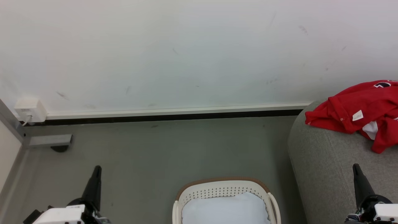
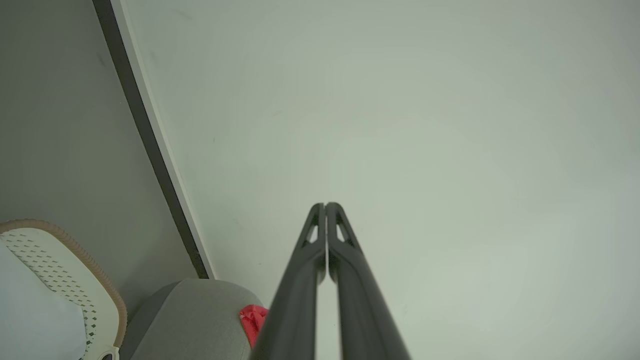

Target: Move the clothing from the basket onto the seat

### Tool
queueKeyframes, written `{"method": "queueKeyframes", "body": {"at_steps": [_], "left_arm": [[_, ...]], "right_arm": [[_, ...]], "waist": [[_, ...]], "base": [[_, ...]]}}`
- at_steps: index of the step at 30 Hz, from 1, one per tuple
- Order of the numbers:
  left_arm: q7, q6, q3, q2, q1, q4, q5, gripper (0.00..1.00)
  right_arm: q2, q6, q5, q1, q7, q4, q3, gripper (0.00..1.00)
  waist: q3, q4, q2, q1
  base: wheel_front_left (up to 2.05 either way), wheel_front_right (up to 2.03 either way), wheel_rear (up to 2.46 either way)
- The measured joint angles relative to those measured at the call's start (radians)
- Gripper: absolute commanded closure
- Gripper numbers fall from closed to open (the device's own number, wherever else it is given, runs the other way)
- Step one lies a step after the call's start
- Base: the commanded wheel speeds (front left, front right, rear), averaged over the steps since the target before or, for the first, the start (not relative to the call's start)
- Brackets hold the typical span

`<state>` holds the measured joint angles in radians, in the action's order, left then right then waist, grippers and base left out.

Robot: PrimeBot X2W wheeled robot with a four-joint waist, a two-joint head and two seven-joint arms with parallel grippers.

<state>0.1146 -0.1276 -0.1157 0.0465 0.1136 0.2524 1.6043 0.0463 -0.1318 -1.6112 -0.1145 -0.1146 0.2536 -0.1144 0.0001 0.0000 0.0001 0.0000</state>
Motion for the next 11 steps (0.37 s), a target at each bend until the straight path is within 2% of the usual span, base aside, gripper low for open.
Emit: {"method": "queueKeyframes", "body": {"at_steps": [11], "left_arm": [[0.000, 0.000, 0.000, 0.000, 0.000, 0.000, 0.000, 1.00]], "right_arm": [[0.000, 0.000, 0.000, 0.000, 0.000, 0.000, 0.000, 1.00]], "waist": [[0.000, 0.000, 0.0000, 0.0000]], "base": [[0.00, 0.00, 0.00]]}}
